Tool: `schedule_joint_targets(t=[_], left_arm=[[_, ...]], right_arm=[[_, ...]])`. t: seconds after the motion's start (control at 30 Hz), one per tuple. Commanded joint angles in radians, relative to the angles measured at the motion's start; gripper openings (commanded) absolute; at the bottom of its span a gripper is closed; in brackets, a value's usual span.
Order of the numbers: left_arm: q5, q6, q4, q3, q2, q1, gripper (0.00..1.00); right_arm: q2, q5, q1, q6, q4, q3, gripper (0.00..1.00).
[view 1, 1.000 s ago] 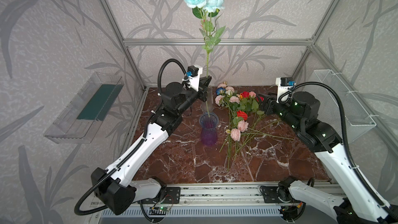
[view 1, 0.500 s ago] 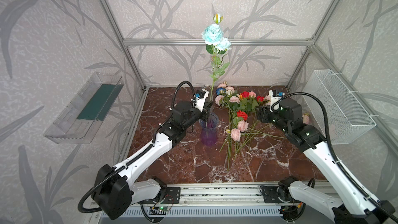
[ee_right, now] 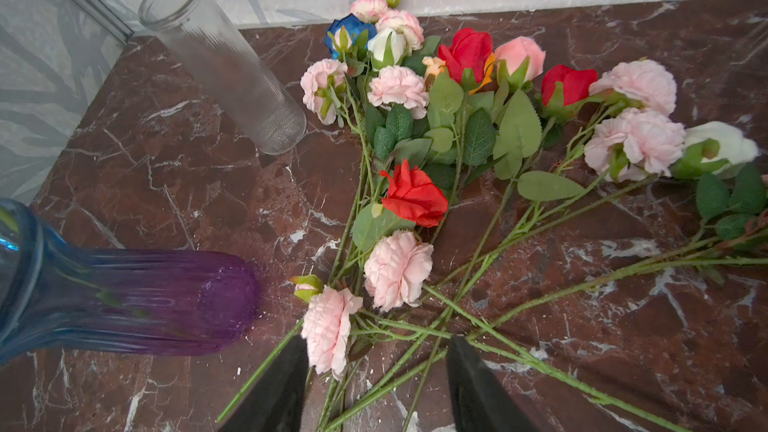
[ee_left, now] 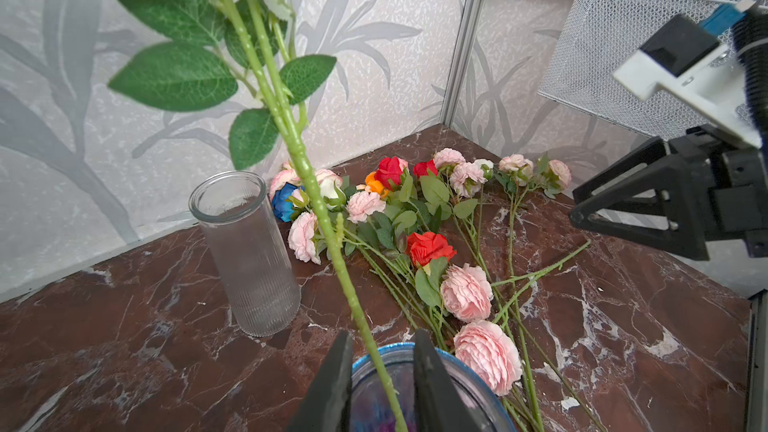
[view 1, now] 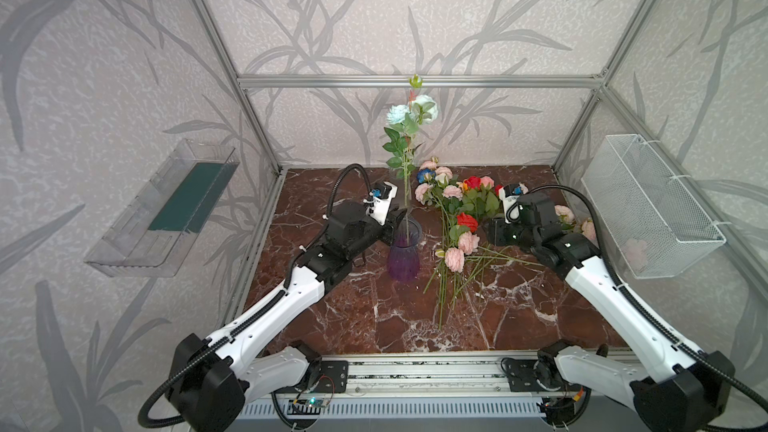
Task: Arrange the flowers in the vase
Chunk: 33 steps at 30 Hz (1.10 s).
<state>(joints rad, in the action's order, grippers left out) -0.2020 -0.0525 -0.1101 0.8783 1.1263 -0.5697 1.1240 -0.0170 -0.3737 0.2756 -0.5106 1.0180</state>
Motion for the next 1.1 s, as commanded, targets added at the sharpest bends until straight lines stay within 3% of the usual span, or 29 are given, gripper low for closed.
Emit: schedule_joint_targets(t=[0.0, 0.13, 0.33, 0.6, 0.8, 1.07], left_arm=[[0.014, 0.006, 0.019, -0.011, -0.049, -0.006, 0.28], [0.026, 0.002, 0.024, -0.017, -0.101, -0.005, 0.31], [0.084, -0.012, 0.085, -0.012, -0.212, -0.004, 0.37], [0.154, -0.047, 0.239, -0.042, -0.358, -0.005, 0.39], [0.191, -0.064, 0.299, -0.07, -0.416, -0.005, 0.4], [0.172, -0.077, 0.293, -0.078, -0.411, -0.005, 0.41]], right_arm=[[0.018, -0.006, 0.002, -0.028, -0.056, -0.013, 0.51], [0.071, 0.018, 0.002, -0.031, -0.108, -0.028, 0.51], [0.3, 0.061, 0.002, -0.063, -0.297, 0.074, 0.51], [0.424, 0.203, -0.002, -0.124, -0.3, 0.097, 0.66], [0.522, 0.315, 0.008, -0.09, -0.353, 0.1, 0.67], [0.641, 0.364, 0.053, -0.071, -0.327, 0.118, 0.68]])
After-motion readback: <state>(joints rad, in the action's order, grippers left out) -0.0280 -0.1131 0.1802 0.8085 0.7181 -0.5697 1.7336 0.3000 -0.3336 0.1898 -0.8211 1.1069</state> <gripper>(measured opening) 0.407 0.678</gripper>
